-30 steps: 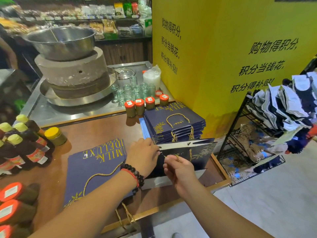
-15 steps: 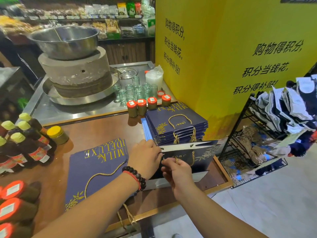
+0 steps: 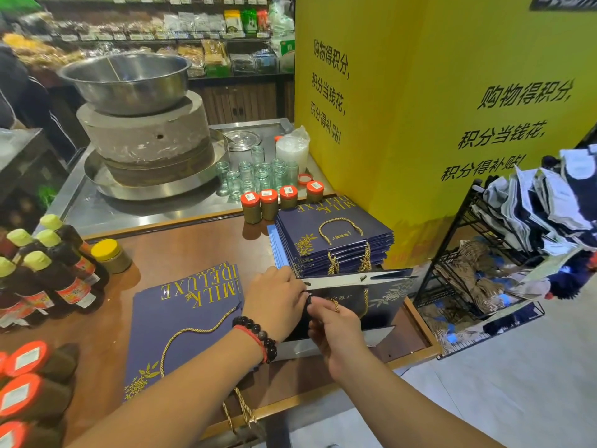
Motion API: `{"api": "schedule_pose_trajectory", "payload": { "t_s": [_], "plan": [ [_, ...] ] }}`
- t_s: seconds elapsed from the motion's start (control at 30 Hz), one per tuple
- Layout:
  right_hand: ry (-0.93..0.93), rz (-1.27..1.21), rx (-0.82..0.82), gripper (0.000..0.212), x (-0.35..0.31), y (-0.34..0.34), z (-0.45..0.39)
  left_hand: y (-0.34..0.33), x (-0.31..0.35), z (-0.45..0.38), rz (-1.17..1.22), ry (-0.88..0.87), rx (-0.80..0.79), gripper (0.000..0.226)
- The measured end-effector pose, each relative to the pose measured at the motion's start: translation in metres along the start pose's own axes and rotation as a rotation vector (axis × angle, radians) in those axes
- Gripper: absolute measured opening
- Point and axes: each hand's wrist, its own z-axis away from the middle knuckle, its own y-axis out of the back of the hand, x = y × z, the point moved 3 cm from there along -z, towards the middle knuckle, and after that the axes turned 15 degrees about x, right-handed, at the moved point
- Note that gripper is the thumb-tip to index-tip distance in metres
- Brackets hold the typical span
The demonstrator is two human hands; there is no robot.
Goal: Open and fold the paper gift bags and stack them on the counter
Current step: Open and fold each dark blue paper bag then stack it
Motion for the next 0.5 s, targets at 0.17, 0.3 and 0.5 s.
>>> {"api": "schedule_pose_trajectory", "payload": {
  "t_s": [0.17,0.3,0.5],
  "plan": [
    [0.002,-0.001,-0.002,0.011,-0.0008,-0.0017,-0.0017,-0.0023,-0.0008,0.0015,0.023,-0.004,0.023,0.030],
    [0.011,-0.003,0.012,0.010,-0.0027,-0.0024,-0.0020,-0.0040,-0.0005,0.0018,0.027,-0.016,0.051,0.030],
    [-0.035,-0.043,-0.005,0.008,-0.0061,-0.0032,-0.0010,-0.0050,-0.0012,0.0043,0.047,-0.061,0.114,0.025]
  ]
}}
